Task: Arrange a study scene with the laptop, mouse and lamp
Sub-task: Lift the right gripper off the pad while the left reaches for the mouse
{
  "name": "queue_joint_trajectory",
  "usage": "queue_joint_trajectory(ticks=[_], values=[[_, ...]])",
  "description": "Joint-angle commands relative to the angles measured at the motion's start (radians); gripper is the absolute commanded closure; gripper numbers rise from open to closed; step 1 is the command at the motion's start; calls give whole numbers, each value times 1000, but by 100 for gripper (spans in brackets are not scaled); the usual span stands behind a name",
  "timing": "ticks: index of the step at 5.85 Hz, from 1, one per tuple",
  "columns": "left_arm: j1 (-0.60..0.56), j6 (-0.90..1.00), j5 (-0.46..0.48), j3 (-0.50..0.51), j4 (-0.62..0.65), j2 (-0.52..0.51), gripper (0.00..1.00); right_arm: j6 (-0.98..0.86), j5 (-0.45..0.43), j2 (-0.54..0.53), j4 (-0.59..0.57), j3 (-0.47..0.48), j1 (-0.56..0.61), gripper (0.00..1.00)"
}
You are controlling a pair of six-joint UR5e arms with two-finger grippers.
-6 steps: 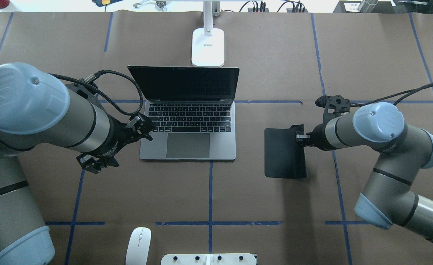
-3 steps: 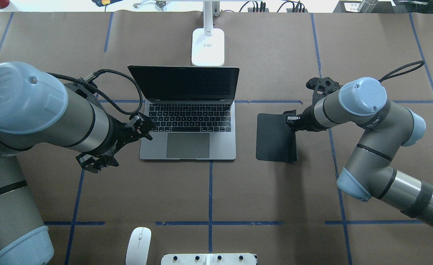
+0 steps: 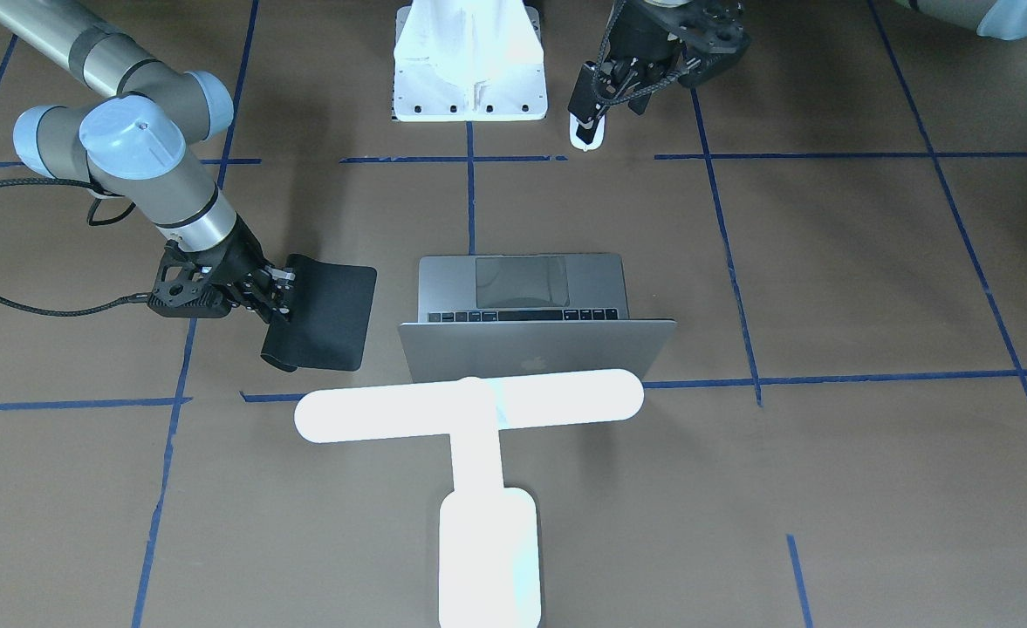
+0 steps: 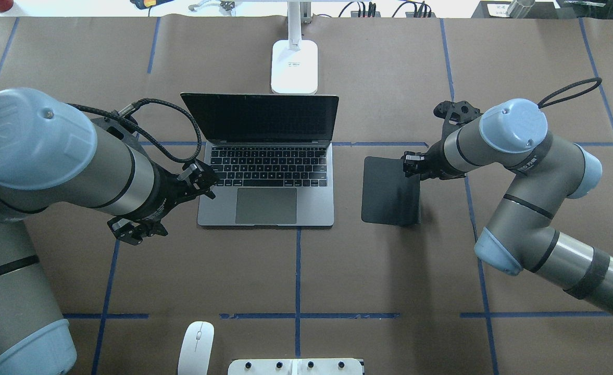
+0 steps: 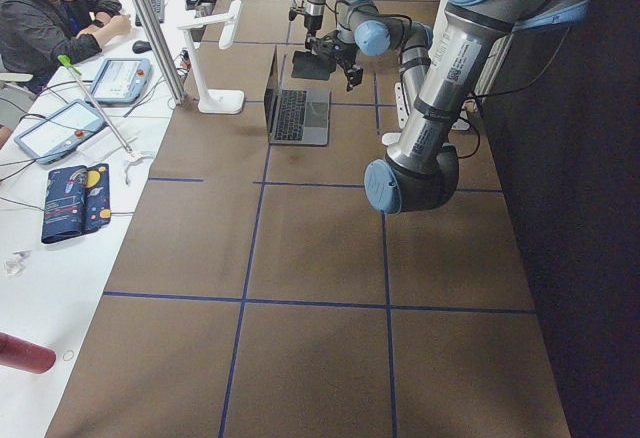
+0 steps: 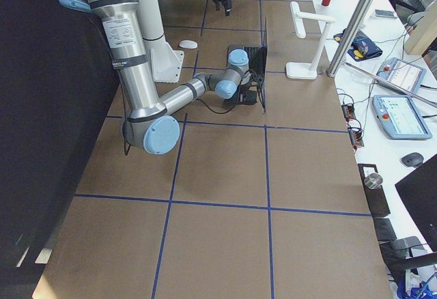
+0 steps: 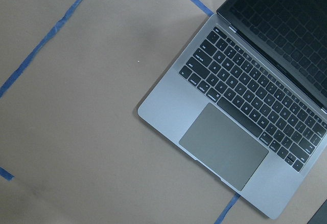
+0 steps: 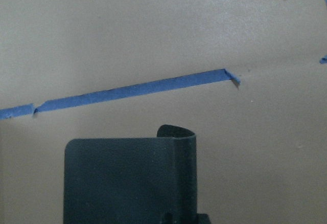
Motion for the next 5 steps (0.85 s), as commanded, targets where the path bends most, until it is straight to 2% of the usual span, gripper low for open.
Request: queue_joint_trajectory(ticks=[1,3,4,5], values=[[58,94,3,-1,4,20,0,0,94,3,-1,5,67,0],[193,182,14,-4,-27,120,0,-9,258,8,-59,37,208,0],[275,185,32,4,-124,170,0,-9,338,9,-117,77,268,0],[399,179,155,7,-201,242,0,-11,346,30,-223,127,287,0]])
